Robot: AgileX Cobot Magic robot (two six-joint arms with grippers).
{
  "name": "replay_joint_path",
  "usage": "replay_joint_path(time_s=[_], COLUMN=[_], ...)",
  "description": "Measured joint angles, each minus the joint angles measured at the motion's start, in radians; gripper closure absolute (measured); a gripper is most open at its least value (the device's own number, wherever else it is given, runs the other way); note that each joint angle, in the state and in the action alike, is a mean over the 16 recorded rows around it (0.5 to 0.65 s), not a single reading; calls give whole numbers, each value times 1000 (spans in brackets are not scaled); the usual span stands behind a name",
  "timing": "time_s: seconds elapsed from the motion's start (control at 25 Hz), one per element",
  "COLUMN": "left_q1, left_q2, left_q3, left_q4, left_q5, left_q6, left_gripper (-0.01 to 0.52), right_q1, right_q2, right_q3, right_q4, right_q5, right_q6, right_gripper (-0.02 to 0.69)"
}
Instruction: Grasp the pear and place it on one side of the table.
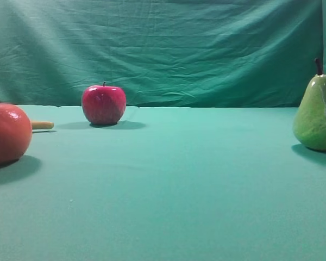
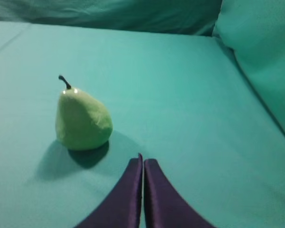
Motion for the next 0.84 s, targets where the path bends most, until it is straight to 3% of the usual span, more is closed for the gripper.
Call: replay_joint_path(time_s=[0.84], left_q1=[0], left_q2=[0], left_q3=[0], left_q4=[0], left_q5=[0], left_q6=[0], left_gripper=[514], right_q1=[0], right_q2=[0], right_q3=[11], right_q4=[0], right_q5=[-21], right_q6=[3], right_gripper=[665])
